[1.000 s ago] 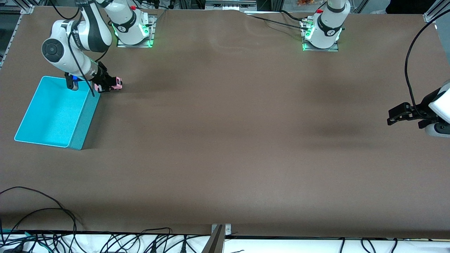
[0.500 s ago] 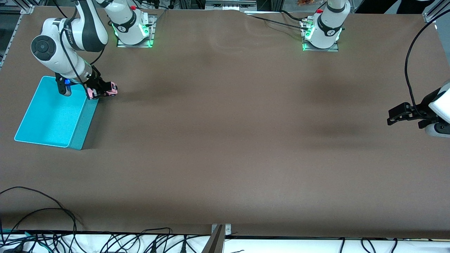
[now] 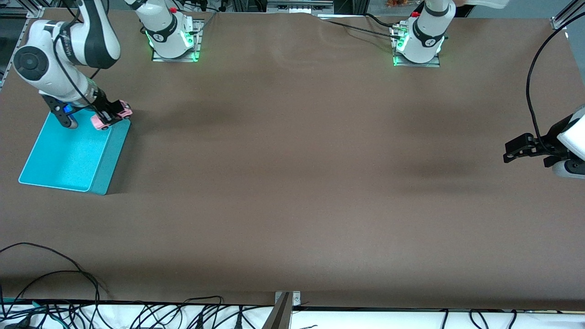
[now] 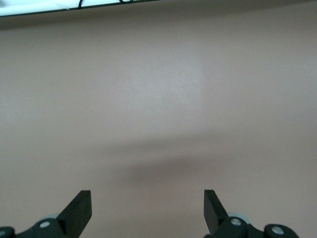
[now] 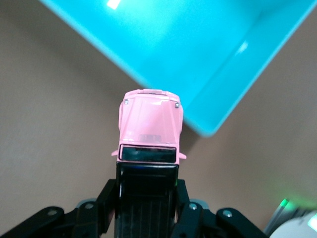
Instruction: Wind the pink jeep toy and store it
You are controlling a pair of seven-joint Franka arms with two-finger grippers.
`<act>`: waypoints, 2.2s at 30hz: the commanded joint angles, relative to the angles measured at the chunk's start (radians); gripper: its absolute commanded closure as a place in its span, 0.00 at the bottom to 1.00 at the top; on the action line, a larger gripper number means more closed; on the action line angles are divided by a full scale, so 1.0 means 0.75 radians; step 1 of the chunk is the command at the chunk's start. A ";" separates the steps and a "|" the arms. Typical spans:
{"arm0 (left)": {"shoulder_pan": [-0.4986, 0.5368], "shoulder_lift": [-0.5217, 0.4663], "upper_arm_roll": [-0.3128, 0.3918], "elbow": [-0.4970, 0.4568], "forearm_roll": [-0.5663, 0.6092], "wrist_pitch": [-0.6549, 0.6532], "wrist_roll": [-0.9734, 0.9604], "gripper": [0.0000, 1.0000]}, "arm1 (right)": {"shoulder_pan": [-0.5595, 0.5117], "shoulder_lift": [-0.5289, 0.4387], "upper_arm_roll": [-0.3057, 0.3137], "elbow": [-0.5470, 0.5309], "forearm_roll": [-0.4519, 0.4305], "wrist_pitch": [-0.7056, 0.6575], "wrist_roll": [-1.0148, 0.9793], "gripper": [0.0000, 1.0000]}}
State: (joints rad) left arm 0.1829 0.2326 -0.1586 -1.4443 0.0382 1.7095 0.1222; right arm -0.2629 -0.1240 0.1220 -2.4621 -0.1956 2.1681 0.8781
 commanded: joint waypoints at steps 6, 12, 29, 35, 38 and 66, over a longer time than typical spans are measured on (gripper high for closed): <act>0.010 -0.028 -0.001 -0.030 -0.014 -0.003 0.017 0.00 | -0.001 0.079 -0.113 0.098 -0.089 -0.042 -0.413 1.00; 0.010 -0.030 -0.001 -0.030 -0.014 -0.003 0.017 0.00 | -0.001 0.128 -0.269 0.127 -0.203 -0.036 -0.755 1.00; 0.010 -0.028 -0.001 -0.030 -0.014 -0.003 0.017 0.00 | -0.011 0.419 -0.449 0.160 -0.216 0.253 -0.974 1.00; 0.010 -0.026 -0.001 -0.030 -0.014 -0.003 0.017 0.00 | -0.036 0.488 -0.451 0.166 -0.283 0.294 -1.003 1.00; 0.010 -0.026 -0.001 -0.030 -0.014 -0.003 0.017 0.00 | -0.052 0.509 -0.451 0.198 -0.324 0.294 -1.015 1.00; 0.010 -0.026 -0.001 -0.030 -0.014 -0.003 0.017 0.00 | -0.126 0.617 -0.400 0.321 -0.318 0.326 -1.018 1.00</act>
State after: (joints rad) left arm 0.1830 0.2326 -0.1585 -1.4455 0.0382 1.7095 0.1222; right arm -0.3517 0.3327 -0.2119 -2.2361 -0.4223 2.4113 0.0722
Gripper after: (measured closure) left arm 0.000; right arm 0.493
